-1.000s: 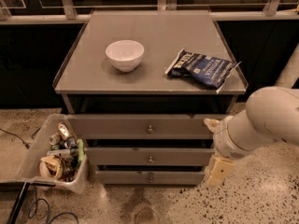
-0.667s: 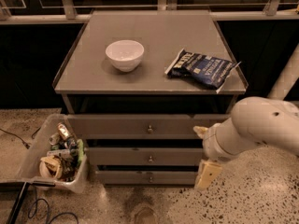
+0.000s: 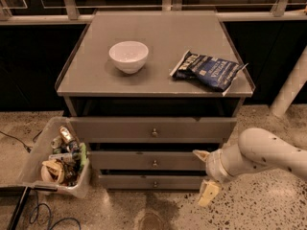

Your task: Open bottom drawer

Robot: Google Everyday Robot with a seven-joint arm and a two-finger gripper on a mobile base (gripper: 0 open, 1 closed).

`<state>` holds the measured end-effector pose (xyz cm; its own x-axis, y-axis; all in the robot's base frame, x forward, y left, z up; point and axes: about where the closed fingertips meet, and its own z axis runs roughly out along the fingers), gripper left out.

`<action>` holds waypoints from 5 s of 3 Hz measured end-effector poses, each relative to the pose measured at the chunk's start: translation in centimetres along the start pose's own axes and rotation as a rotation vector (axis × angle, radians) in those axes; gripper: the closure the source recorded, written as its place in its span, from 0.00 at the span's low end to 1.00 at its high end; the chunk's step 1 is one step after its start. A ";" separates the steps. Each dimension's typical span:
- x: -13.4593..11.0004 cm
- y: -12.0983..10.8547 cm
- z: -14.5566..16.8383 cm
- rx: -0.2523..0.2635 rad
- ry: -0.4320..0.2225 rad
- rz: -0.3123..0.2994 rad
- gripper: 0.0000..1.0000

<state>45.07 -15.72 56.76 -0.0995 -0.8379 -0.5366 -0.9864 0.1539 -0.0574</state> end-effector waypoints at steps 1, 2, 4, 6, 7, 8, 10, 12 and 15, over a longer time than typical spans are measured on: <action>2.8 0.0 4.0 -0.036 -0.087 -0.004 0.00; 6.2 -0.3 7.8 -0.032 -0.060 0.024 0.00; 6.3 -0.6 9.6 -0.034 -0.023 0.024 0.00; 10.7 -3.3 16.3 0.054 0.021 0.130 0.00; 12.7 -3.6 19.0 0.067 -0.019 0.155 0.00; 14.4 -3.2 21.5 0.043 -0.083 0.144 0.00; 16.8 -1.9 26.9 0.023 -0.089 0.123 0.00; 16.2 -4.5 30.1 0.093 -0.074 0.048 0.00; 18.9 -10.3 32.8 0.212 -0.080 0.015 0.00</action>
Offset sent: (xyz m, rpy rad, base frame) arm 0.0160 -0.0276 -0.1550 0.0184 0.0540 -0.0741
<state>57.64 -15.99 19.59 -0.0953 -0.7916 -0.6035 -0.9345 0.2800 -0.2197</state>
